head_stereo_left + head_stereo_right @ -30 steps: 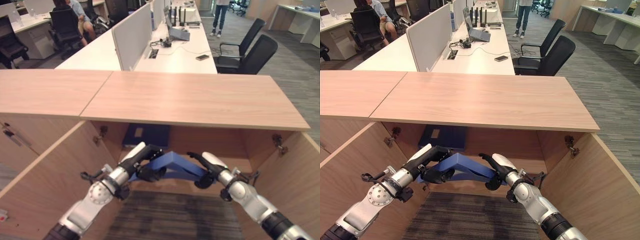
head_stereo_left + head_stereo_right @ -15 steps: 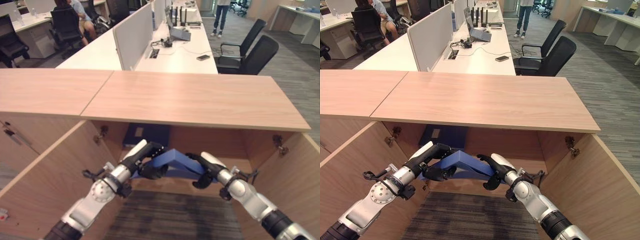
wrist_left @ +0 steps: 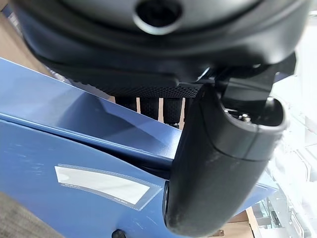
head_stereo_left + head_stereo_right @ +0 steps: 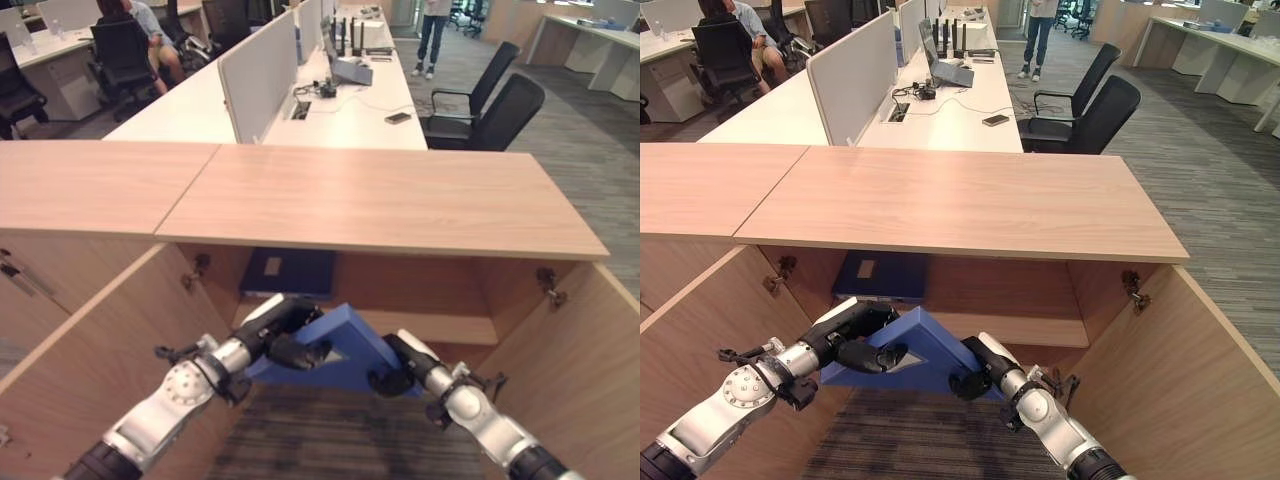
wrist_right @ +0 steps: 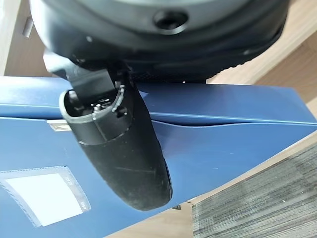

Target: Put the empty folder in the office cabinet

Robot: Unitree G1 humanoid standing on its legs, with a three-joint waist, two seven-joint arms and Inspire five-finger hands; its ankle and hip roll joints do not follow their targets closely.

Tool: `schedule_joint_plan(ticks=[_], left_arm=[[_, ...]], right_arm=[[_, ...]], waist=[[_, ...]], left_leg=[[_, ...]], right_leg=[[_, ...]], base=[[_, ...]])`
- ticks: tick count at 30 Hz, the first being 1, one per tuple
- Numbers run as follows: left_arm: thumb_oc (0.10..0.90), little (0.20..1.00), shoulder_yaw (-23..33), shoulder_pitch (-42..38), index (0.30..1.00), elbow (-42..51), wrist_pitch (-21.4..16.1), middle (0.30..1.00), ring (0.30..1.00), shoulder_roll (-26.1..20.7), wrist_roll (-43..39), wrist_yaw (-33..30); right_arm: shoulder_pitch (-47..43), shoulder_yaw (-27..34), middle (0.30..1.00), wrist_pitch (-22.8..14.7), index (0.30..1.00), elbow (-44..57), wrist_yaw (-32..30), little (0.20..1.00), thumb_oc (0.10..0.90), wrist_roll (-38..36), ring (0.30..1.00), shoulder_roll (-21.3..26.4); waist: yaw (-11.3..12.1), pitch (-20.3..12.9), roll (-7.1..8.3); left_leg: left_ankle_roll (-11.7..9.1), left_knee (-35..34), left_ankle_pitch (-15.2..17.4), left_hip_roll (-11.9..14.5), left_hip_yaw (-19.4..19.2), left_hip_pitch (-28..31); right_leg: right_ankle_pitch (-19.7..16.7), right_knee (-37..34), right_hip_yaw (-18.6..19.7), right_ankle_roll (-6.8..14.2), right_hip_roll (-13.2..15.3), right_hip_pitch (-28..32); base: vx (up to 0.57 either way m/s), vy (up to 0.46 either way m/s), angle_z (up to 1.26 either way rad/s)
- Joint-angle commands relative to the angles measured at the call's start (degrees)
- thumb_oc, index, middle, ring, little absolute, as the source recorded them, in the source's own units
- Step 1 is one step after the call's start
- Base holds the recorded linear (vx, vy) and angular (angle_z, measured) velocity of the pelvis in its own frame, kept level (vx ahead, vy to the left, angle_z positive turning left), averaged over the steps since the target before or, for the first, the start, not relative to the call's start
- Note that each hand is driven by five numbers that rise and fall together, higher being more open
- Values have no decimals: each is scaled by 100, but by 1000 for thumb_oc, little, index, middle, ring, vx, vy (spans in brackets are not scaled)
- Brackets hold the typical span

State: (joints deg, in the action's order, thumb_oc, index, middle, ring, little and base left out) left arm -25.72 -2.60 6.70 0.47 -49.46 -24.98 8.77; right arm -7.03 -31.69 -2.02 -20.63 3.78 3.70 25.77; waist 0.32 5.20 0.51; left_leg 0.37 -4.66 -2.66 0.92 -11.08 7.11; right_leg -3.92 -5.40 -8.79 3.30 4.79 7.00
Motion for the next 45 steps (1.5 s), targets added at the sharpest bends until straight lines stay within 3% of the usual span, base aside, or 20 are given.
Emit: schedule_joint_plan(ticks=[1,2,3,8,14,20,29,34,38,41,44,45], left_arm=[[400,300,-2,-1009,300,1067,-1166,300,300,566,-1243,333],[689,733,6,-892,733,1010,-1108,733,733,484,-1246,399],[800,900,10,-884,900,1014,-1107,900,900,482,-1246,401],[800,900,260,-393,900,646,-1046,900,900,397,-1073,333],[800,900,1065,721,900,-544,-807,900,900,1222,-929,87],[800,900,1593,1077,900,-1003,-701,900,900,1483,-470,33],[800,900,1898,1285,900,-1275,-653,900,900,1797,-156,-49],[800,900,1935,1369,900,-1819,-504,900,900,2203,-247,-118],[800,900,1897,1463,900,-2820,-213,900,900,2455,-331,-102],[800,900,1858,1478,900,-3322,-137,900,900,2551,-392,-72],[800,900,1809,1390,900,-4324,-49,900,900,2745,-317,-77],[800,900,1865,1339,900,-5087,33,900,900,2951,-246,-87]], right_arm=[[-451,-216,300,-334,300,23,150,300,400,-607,300,-343],[-392,-183,300,-323,300,9,195,300,400,-639,300,-316],[-390,-186,300,-322,300,11,196,300,400,-639,300,-316],[-195,12,300,-282,300,-48,181,300,400,-441,300,-106],[257,505,300,-127,300,-199,155,300,400,238,300,156],[295,656,300,-9,300,-427,220,300,400,721,300,235],[400,899,300,95,300,-653,265,300,400,501,300,22],[420,1499,300,224,300,-900,190,300,400,-1079,300,-362],[195,2022,300,276,300,-816,243,300,400,-3155,300,-707],[43,2115,300,283,300,-733,214,300,400,-3758,300,-768],[-79,2269,300,213,300,-522,185,300,400,-4663,300,-866],[-161,2356,300,129,300,-413,151,300,400,-5250,300,-983]], waist=[[4,-317,116],[6,-310,111],[4,-314,111],[27,-303,104],[73,-290,95],[126,-265,63],[155,-241,26],[126,-170,-11],[157,-24,-80],[176,35,-77],[116,72,-116],[76,117,-118]], left_leg=[[-154,-34,566,13,331,102],[-152,-34,568,7,325,102],[-152,-34,568,7,325,102],[-128,-34,573,-27,312,86],[-43,-34,575,-127,348,17],[43,-34,584,-245,353,-37],[162,-34,608,-408,352,-96],[248,-34,604,-485,357,-139],[320,-34,632,-467,222,-113],[313,-34,664,-451,134,-80],[254,-34,656,-360,73,-90],[217,-34,664,-323,56,-57]], right_leg=[[291,40,-67,232,67,248],[284,40,-65,240,75,244],[284,40,-64,240,75,244],[258,40,-94,279,124,229],[223,53,-146,349,224,183],[168,106,-164,430,351,100],[165,358,-171,535,565,-70],[178,861,-148,564,701,-344],[87,1587,-260,576,857,-707],[3,1654,-411,572,919,-805],[61,1429,-394,484,688,-1020],[1,1227,-387,460,551,-1173]], base=[[0,0,0],[0,0,0],[0,0,0],[0,37,0],[-4,67,1],[-6,77,0],[-7,78,1],[-32,75,0],[-43,51,-8],[-16,-5,-24],[11,-52,-33],[25,-57,-15]])
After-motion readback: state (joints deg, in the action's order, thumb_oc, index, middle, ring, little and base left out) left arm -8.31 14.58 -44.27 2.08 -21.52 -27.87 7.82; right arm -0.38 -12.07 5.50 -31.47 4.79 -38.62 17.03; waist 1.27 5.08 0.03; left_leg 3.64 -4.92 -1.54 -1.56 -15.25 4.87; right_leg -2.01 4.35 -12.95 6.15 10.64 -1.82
